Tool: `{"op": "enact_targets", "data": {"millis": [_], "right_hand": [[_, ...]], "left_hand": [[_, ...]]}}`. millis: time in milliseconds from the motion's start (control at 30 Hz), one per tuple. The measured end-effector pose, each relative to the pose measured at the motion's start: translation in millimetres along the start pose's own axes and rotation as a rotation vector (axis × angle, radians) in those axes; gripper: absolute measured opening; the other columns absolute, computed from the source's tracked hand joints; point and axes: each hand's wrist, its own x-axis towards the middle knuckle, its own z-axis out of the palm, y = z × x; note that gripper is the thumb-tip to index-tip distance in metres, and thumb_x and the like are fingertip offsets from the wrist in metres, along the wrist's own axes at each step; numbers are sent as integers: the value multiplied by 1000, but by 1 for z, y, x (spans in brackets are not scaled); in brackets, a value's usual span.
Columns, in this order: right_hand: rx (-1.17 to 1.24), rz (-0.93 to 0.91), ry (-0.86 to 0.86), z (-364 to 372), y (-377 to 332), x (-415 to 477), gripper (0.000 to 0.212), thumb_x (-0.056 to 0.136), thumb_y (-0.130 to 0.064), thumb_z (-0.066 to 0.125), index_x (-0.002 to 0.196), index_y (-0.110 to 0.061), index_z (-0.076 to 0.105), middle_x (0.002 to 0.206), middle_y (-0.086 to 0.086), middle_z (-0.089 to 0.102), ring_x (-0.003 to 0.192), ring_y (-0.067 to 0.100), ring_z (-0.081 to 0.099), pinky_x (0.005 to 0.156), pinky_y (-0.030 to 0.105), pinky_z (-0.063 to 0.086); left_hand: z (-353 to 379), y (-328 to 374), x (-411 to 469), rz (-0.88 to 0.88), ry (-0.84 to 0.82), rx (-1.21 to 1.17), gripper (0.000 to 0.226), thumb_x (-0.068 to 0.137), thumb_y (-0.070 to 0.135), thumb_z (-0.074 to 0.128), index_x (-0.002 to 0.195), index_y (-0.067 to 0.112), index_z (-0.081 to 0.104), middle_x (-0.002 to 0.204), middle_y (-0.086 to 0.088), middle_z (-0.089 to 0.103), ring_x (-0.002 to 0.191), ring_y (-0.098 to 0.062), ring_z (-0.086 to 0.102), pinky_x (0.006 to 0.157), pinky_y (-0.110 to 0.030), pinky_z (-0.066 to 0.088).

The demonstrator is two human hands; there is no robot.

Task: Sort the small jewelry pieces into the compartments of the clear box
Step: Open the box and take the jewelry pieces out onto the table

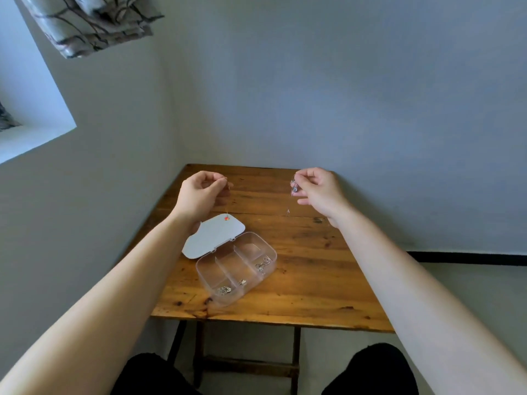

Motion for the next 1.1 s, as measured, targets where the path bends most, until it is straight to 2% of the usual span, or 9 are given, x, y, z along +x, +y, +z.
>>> {"op": "enact_targets", "data": {"millis": [267,467,567,700,767,867,967,1033,1100], "right_hand": [[-41,71,111,-60,23,-17,14,100,-20,58,89,-27,65,94,-5,71,79,10,70,65,21,57],[-93,224,163,-85,86,-29,9,99,-21,58,104,-19,66,104,1,70,89,16,71,65,22,58],[-91,312,178,-91,117,-38,8,99,-21,59,97,-22,67,102,2,72,85,15,72,68,26,59],[-213,394,167,-94,156,-53,16,97,-22,60,84,-29,66,91,-1,73,83,16,73,74,33,62],[-314,424,121,-95,169,-59,17,96,-22,59,83,-30,66,87,-5,72,84,18,73,79,39,62],[-396,452,57,-96,180,-65,24,96,-19,56,79,-29,69,86,-3,73,84,19,73,82,40,61],[-474,443,52,-95,181,-64,24,98,-21,55,89,-14,76,97,-3,73,87,18,72,84,36,59],[-519,419,49,-94,175,-62,23,98,-22,55,99,-17,77,106,-4,72,92,17,70,83,31,56],[-540,390,52,-92,166,-60,24,98,-24,55,109,-19,75,117,-2,72,101,18,69,89,31,53]], "left_hand": [[84,1,10,-93,-119,-215,3,93,10,64,92,8,64,88,-11,73,81,-23,74,75,-38,62],[156,-46,-10,-273,-247,-237,3,92,7,63,94,6,65,89,-14,72,83,-26,72,71,-35,60],[182,-73,-25,-381,-277,-249,3,94,8,61,94,6,64,92,-16,72,82,-24,72,72,-35,60],[200,-109,-44,-529,-259,-179,5,93,4,60,89,6,63,89,-15,70,80,-26,69,78,-41,59],[203,-122,-50,-606,-251,-83,2,92,3,61,93,5,62,90,-16,69,77,-26,67,79,-42,59],[202,-128,-53,-690,-257,22,12,91,5,63,102,1,62,94,-16,67,82,-26,65,79,-40,58],[197,-119,-51,-669,-289,71,16,93,9,61,106,0,62,96,-16,62,84,-27,61,81,-41,57],[190,-108,-47,-628,-303,109,19,95,13,61,109,1,61,99,-15,61,86,-27,62,79,-41,56],[178,-97,-43,-581,-307,128,20,95,15,62,112,4,61,107,-14,62,95,-29,64,77,-39,58]]}}
